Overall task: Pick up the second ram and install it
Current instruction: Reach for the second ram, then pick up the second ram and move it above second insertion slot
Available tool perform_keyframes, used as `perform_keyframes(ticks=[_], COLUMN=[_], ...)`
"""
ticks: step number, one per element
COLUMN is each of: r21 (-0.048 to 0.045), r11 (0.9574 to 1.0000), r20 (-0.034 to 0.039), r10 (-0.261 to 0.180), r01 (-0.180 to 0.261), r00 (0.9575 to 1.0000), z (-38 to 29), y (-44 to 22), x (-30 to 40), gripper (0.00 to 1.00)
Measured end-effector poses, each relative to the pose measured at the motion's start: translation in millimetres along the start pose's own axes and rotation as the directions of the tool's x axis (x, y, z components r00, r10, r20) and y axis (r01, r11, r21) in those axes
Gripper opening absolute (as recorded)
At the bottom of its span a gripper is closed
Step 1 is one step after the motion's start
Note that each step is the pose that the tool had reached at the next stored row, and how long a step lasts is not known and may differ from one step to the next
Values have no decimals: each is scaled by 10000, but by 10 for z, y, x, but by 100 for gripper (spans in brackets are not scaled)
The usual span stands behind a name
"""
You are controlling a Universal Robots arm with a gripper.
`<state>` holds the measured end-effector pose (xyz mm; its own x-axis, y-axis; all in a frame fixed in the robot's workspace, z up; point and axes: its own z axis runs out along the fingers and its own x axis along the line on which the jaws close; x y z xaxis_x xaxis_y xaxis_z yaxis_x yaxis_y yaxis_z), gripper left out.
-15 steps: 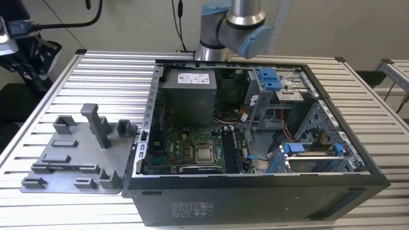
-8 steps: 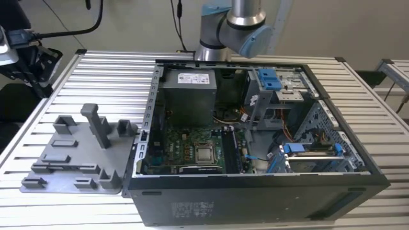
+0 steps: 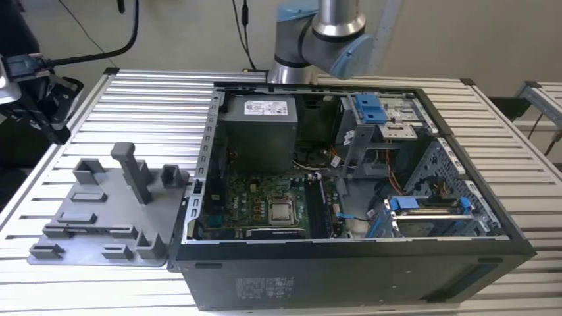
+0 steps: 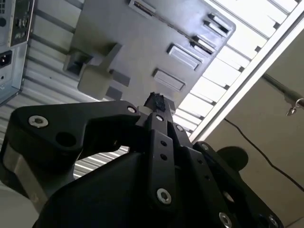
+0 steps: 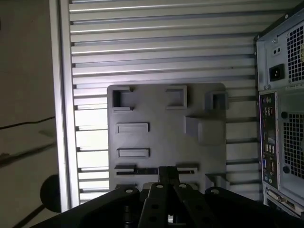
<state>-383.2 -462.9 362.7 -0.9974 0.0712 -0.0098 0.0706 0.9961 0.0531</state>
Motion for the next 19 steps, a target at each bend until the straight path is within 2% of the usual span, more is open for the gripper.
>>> perform_keyframes(ticks=[10, 15, 19], r21=[-8, -8, -8], r11=[10000, 10000, 10000], r20=[0, -1, 0], r10=[0, 0, 0], r01=[0, 0, 0], r00=[10000, 10000, 10000], z=[52, 73, 79], y=[-193, -254, -267], x=[-13, -17, -13], gripper=[11, 11, 11])
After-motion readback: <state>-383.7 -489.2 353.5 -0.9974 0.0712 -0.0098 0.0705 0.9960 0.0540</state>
